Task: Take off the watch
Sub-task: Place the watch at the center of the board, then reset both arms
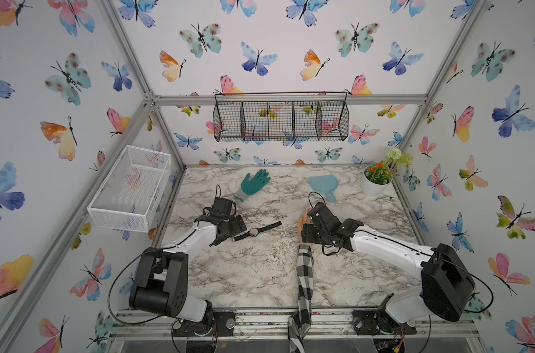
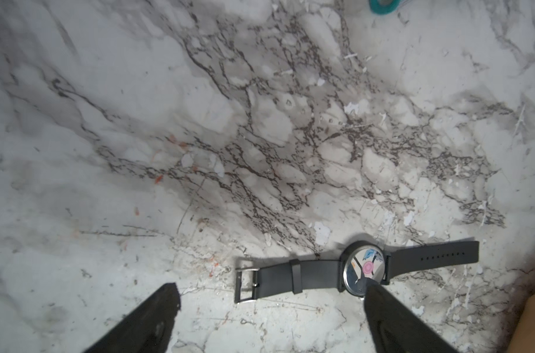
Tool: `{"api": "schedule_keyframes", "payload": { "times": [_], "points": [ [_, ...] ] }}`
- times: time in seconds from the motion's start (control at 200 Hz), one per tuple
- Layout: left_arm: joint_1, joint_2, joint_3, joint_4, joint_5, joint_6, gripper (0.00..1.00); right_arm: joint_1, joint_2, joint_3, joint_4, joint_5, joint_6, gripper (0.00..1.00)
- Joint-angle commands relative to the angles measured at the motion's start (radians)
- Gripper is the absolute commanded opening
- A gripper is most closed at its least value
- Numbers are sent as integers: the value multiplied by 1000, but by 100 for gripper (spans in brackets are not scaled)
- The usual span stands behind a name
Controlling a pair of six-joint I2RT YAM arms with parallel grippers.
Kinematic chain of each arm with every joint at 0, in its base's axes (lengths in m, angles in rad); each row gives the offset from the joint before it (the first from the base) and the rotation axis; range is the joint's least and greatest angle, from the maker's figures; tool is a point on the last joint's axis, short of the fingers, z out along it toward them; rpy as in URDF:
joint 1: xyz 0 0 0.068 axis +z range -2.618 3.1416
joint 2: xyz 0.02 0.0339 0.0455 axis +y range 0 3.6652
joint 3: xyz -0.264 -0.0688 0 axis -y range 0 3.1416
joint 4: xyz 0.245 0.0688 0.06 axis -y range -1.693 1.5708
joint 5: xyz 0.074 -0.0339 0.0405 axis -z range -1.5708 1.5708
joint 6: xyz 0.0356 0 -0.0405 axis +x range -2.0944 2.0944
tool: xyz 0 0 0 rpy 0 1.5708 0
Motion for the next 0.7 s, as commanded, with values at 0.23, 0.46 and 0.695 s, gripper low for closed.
{"api": "schedule_keyframes", "payload": {
  "times": [0.23,0.46,0.695],
  "points": [
    [18,-85,99,1,-6,51,98,-117,-113,18,5,46,-56,92],
    [-4,-84,183,85,-130,157,98,-294,-159,29,43,198,-106,99],
    [-59,-173,16,468,-286,420,98,-410,-204,-101,433,417,-312,99]
  ]
}}
